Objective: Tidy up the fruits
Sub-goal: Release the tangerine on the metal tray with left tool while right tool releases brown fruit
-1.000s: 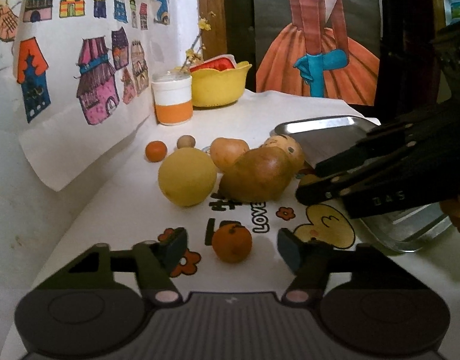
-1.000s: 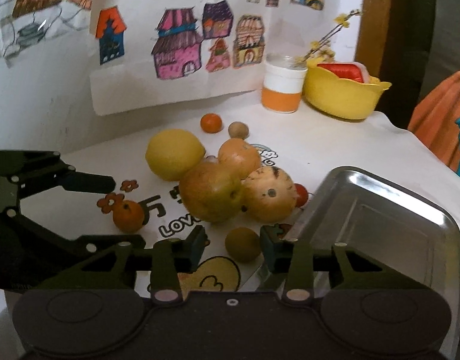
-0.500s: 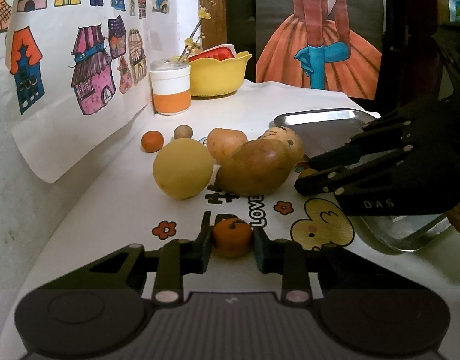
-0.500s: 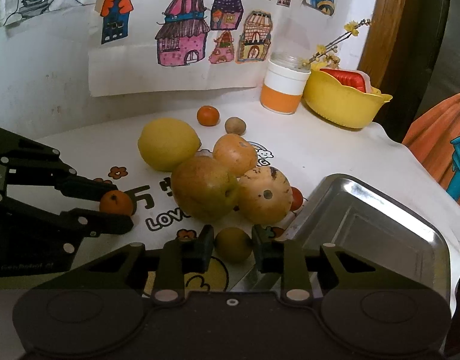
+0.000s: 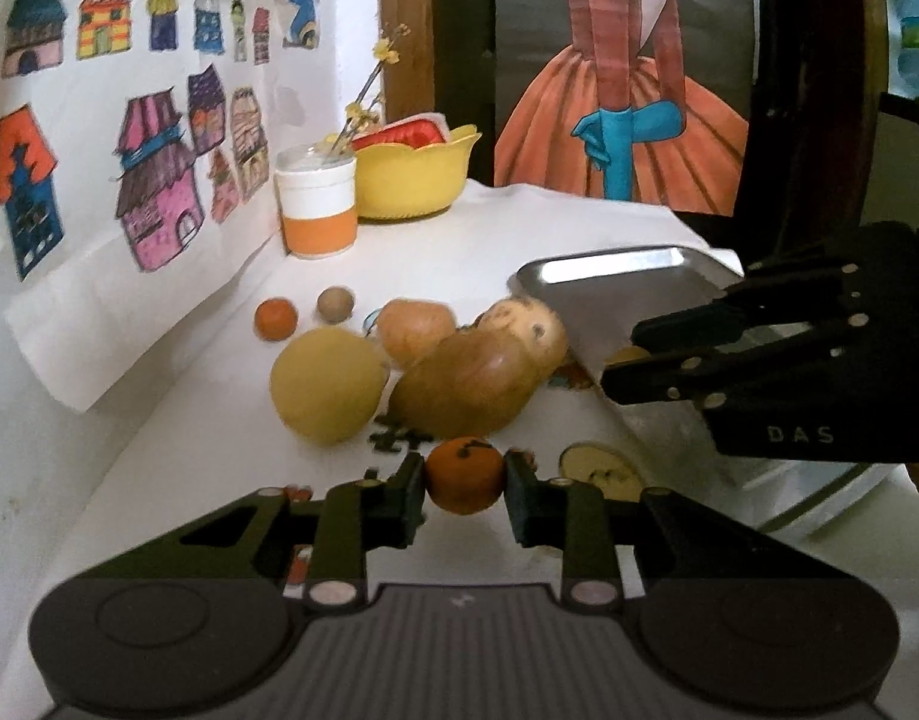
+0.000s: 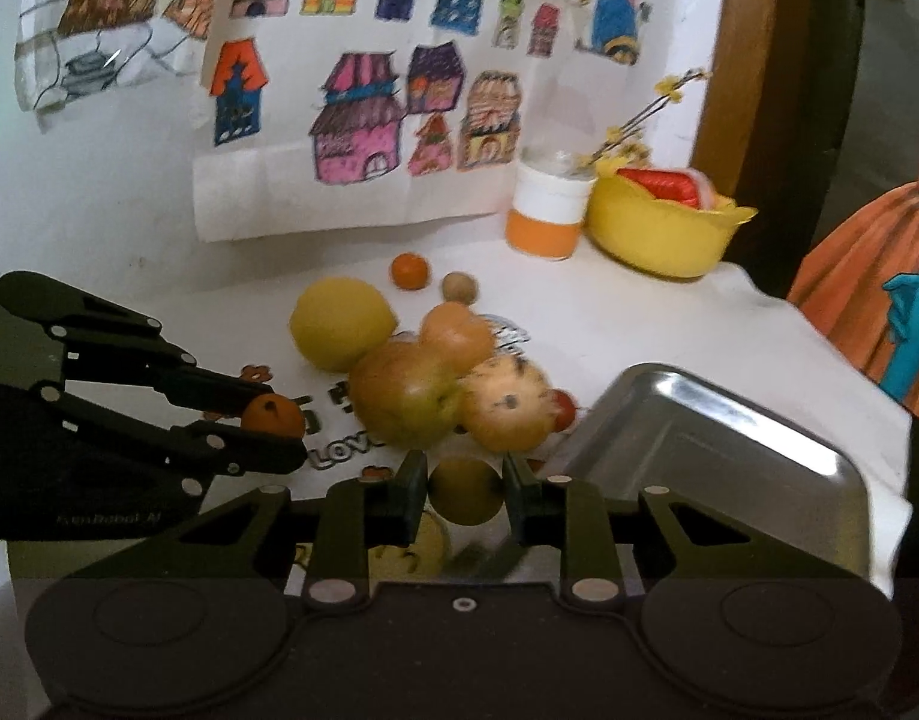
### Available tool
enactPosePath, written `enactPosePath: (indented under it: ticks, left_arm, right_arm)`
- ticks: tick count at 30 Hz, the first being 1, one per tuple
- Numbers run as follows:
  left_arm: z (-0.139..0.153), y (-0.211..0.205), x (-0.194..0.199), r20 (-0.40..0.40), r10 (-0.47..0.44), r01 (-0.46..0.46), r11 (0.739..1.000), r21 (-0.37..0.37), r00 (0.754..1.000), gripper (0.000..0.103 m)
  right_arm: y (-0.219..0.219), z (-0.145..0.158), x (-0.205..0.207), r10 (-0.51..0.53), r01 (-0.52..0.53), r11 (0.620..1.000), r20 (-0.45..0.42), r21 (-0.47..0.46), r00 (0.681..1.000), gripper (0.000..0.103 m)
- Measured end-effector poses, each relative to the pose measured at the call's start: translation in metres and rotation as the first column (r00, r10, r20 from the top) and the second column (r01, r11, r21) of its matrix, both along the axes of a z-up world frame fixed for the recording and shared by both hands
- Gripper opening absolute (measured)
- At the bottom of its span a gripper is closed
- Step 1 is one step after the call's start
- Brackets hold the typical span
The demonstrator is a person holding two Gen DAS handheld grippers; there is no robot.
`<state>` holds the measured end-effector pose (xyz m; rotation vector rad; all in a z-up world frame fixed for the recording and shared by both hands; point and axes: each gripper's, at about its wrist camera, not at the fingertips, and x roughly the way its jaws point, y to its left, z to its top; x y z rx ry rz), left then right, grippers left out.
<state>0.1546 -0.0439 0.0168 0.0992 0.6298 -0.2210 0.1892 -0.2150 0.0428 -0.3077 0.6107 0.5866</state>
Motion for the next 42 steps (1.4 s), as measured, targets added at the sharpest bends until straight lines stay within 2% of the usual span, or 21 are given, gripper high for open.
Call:
enactPosePath:
  ticks: [9, 18, 30, 42]
  left_arm:
    - [0.017, -0.029, 0.032, 0.035, -0.031, 0.032, 0.998, -0.048, 0.999, 0.031]
    - [0.024, -0.058, 0.081, 0.067, -0.033, 0.040, 0.995, -0.094, 0.997, 0.031]
    - [0.005, -0.100, 0.124, 0.042, -0.078, 0.080, 0.996, -0.051, 0.996, 0.031]
    - [-0.013, -0.123, 0.141, -0.006, -0.101, 0.101, 0.995, -0.007, 0.995, 0.031]
  right_arm:
    - [-0.047, 0.014, 0.018, -0.117, 0.117, 0.993, 0.039, 0.014, 0.992, 0.029]
    - [-0.086, 0.019, 0.059, -0.217, 0.214, 0.972, 0.027, 0.093, 0.976, 0.029]
    - [-0.127, 0.006, 0.106, -0.316, 0.322, 0.934, -0.063, 0.158, 0.947, 0.029]
    - [-0.140, -0.014, 0.122, -0.328, 0.342, 0.929, -0.111, 0.143, 0.938, 0.029]
